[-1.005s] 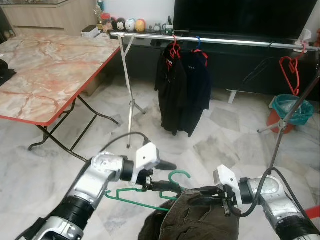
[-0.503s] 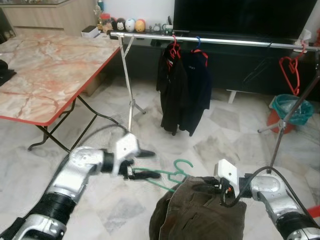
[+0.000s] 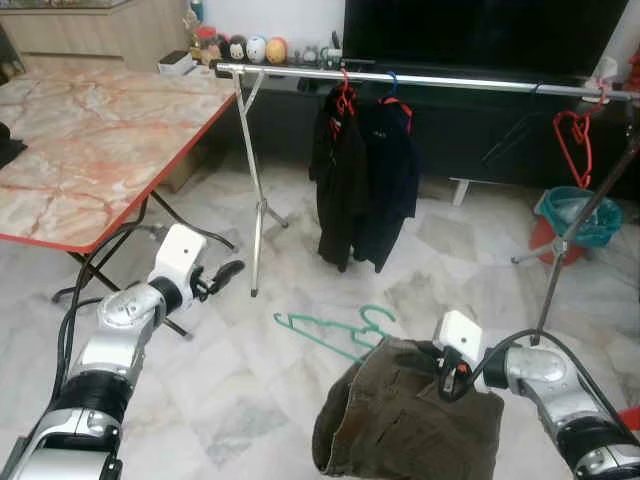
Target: Hang hanger
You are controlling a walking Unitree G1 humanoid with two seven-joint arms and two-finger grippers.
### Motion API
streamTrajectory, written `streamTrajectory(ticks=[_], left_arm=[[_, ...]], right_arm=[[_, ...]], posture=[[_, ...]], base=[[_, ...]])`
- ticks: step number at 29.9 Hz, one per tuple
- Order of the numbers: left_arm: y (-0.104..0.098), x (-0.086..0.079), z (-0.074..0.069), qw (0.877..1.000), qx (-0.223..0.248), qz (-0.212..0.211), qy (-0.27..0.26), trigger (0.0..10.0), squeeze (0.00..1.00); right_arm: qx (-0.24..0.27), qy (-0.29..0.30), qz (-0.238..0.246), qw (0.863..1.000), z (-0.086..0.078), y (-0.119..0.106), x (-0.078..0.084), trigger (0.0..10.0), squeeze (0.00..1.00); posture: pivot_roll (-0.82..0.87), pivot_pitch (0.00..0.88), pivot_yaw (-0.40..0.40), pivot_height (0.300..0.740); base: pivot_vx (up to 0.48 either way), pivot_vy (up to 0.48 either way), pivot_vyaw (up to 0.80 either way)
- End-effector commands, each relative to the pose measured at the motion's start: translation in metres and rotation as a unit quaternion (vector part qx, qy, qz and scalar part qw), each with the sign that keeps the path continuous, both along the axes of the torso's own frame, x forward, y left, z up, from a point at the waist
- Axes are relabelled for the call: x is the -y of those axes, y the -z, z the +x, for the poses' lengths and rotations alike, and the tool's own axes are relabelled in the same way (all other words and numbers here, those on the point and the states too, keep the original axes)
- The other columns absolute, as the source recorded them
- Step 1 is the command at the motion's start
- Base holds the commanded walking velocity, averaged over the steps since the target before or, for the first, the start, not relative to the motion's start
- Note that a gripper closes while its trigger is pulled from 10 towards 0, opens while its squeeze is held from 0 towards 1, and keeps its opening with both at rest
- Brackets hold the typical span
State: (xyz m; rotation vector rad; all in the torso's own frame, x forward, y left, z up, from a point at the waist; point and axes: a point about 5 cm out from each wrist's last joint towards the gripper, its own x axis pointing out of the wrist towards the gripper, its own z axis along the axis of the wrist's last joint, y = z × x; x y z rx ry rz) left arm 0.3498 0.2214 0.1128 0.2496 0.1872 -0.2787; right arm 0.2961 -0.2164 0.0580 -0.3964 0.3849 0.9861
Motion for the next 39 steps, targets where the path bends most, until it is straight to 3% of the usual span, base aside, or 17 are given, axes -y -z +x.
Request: streamTrajectory(ticks=[1, 2, 3, 6, 7, 10, 13, 17, 26, 30, 33, 39], left_arm=[[0.008, -0.005, 0.000, 0.999, -0.026, -0.005, -0.039, 10.0, 0.00], [0.018, -0.002, -0.002, 0.998, -0.054, -0.005, -0.038, 10.0, 0.00], [0.026, 0.003, -0.005, 0.997, -0.076, -0.012, -0.031, 10.0, 0.00], [0.034, 0.008, -0.008, 0.995, -0.095, -0.027, -0.021, 10.0, 0.00], [0.043, 0.018, -0.012, 0.991, -0.125, -0.057, 0.002, 10.0, 0.00], [0.053, 0.030, -0.017, 0.984, -0.158, -0.076, 0.039, 10.0, 0.00], [0.060, 0.047, -0.021, 0.971, -0.193, -0.114, 0.082, 10.0, 0.00], [0.063, 0.056, -0.024, 0.962, -0.210, -0.136, 0.109, 10.0, 0.00], [0.075, 0.061, -0.033, 0.948, -0.256, -0.140, 0.128, 10.0, 0.00], [0.086, 0.064, -0.043, 0.935, -0.293, -0.131, 0.149, 10.0, 0.00], [0.095, 0.068, -0.054, 0.919, -0.324, -0.110, 0.199, 10.0, 0.00], [0.100, 0.072, -0.060, 0.904, -0.347, -0.112, 0.224, 10.0, 0.00]], right_arm=[[0.042, 0.018, -0.004, 0.999, 0.010, -0.012, 0.001, 0.0, 0.00], [0.049, 0.038, -0.010, 0.998, 0.013, -0.013, 0.003, 1.8, 0.00], [0.052, 0.047, -0.007, 0.998, 0.015, -0.013, 0.003, 10.0, 0.00], [0.056, 0.050, -0.001, 0.997, 0.015, -0.014, 0.002, 10.0, 0.00], [0.055, 0.041, 0.010, 0.998, 0.015, -0.015, -0.001, 10.0, 0.00], [0.061, 0.023, 0.027, 0.997, 0.014, -0.018, -0.005, 10.0, 0.00], [0.045, -0.021, 0.082, 0.995, 0.011, -0.024, -0.012, 10.0, 0.00], [0.028, -0.069, 0.108, 0.991, 0.003, -0.026, -0.016, 10.0, 0.00], [0.031, -0.083, 0.108, 0.990, 0.002, -0.032, -0.011, 10.0, 0.00], [0.071, -0.049, 0.106, 0.991, 0.011, -0.043, -0.009, 10.0, 0.00], [0.113, 0.009, 0.109, 0.987, 0.025, -0.053, -0.009, 10.0, 0.00], [0.131, 0.005, 0.127, 0.983, 0.029, -0.060, -0.016, 10.0, 0.00]], posture=[[0.09, 0.000, -0.017, 0.740], [0.09, 0.000, -0.016, 0.740], [0.09, 0.000, -0.015, 0.740], [0.09, 0.000, -0.014, 0.740], [0.09, 0.000, -0.012, 0.740], [0.09, 0.000, -0.009, 0.740], [0.09, 0.000, -0.007, 0.740], [0.09, 0.000, -0.007, 0.740], [0.08, 0.000, -0.003, 0.740], [0.08, 0.000, -0.003, 0.740], [0.08, 0.000, -0.002, 0.740], [0.09, 0.000, 0.000, 0.740]], base=[[0.000, 0.000, 0.00], [0.000, 0.000, 0.00], [0.000, 0.000, 0.00], [0.000, 0.000, 0.00], [0.000, 0.000, 0.00], [0.000, 0.000, 0.00], [0.000, 0.000, 0.00], [0.000, 0.000, 0.00], [0.000, 0.000, 0.00], [0.000, 0.000, 0.00], [0.000, 0.000, 0.00], [0.000, 0.000, 0.00]])
